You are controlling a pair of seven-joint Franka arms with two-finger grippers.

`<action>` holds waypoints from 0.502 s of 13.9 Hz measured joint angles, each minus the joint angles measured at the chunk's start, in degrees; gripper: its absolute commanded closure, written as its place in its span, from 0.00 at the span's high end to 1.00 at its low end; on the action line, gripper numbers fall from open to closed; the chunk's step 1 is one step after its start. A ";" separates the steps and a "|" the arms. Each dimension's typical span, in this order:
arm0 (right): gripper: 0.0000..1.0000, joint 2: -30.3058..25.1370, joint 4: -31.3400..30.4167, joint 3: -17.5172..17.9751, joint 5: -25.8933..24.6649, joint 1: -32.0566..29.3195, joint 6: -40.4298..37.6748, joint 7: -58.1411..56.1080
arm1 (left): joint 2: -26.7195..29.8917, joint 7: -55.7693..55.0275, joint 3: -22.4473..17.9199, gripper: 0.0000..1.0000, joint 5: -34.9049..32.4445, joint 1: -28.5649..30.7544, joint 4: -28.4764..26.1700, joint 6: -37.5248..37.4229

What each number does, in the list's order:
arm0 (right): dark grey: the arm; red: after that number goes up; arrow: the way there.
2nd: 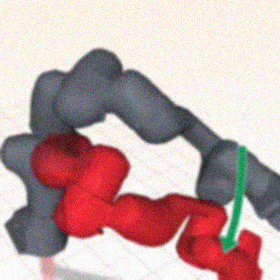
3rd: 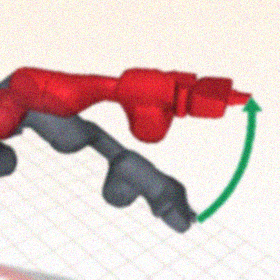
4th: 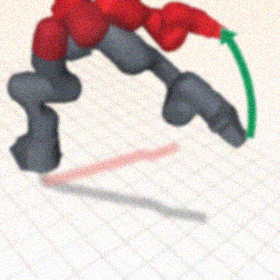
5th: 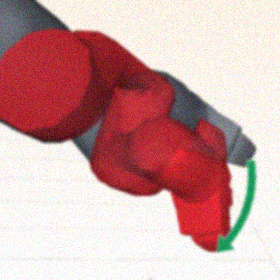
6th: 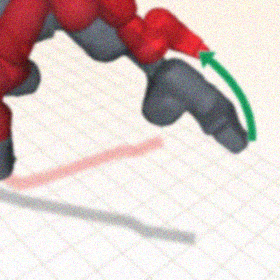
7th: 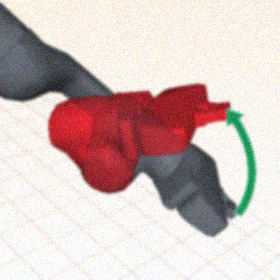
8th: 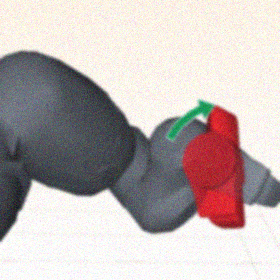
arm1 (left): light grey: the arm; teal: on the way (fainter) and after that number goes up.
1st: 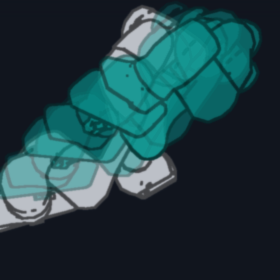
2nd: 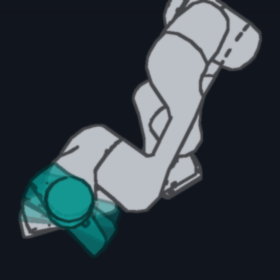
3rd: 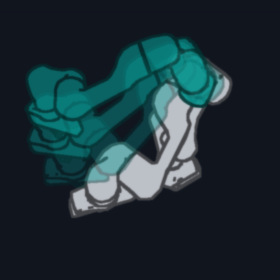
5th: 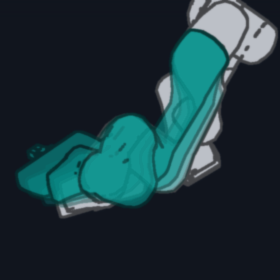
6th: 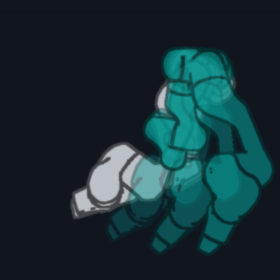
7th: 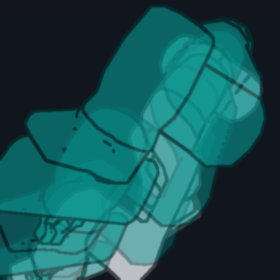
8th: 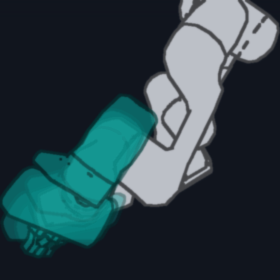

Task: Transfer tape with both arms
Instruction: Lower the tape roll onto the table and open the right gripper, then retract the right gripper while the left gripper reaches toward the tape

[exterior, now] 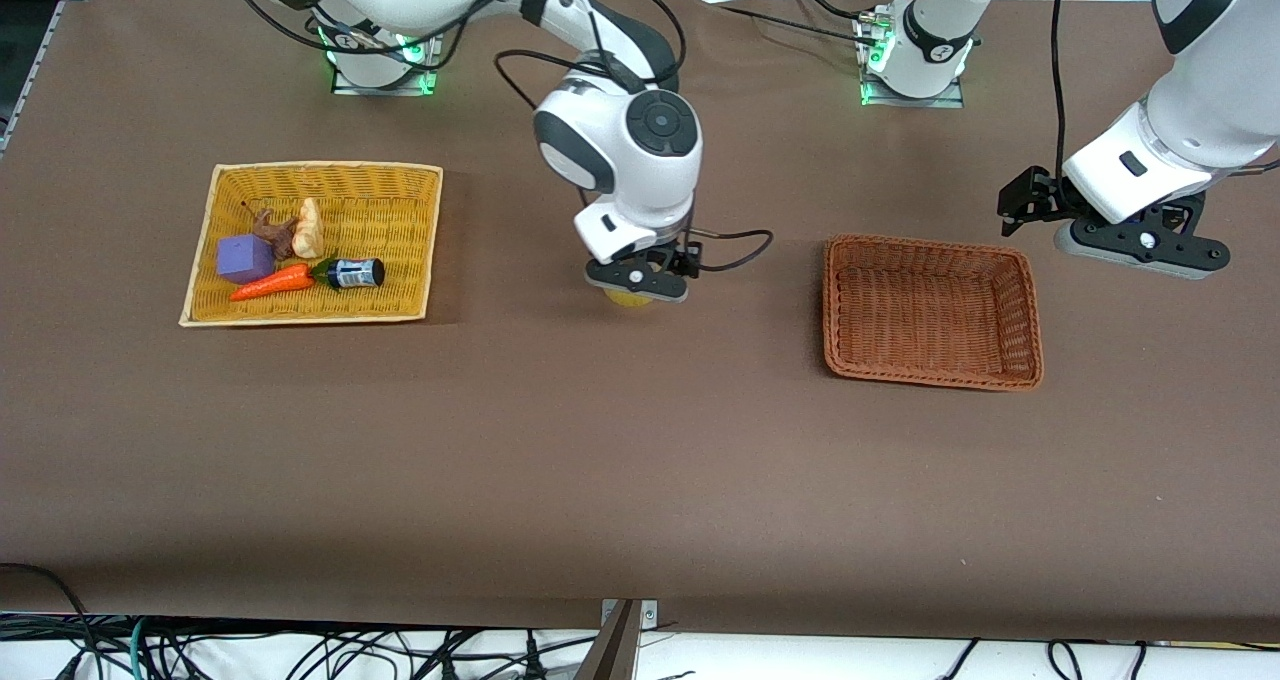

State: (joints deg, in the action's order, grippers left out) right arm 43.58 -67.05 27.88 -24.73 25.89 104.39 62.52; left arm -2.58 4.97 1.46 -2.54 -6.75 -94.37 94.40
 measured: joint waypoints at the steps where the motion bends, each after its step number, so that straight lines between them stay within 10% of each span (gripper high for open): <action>1: 1.00 -1.05 0.05 -0.11 0.01 -3.09 -1.06 -4.92 | 0.00 0.00 0.00 1.00 0.05 0.01 0.00 0.00; 7: 1.00 -7.14 0.55 -0.22 5.35 -24.81 -6.86 -36.16 | 0.00 0.00 0.75 1.00 3.13 -0.09 0.04 -0.05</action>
State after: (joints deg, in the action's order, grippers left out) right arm 36.44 -66.50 27.66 -19.38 1.08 97.53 26.36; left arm -2.58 4.97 2.21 0.59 -6.84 -94.33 94.35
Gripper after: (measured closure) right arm 0.000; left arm 0.000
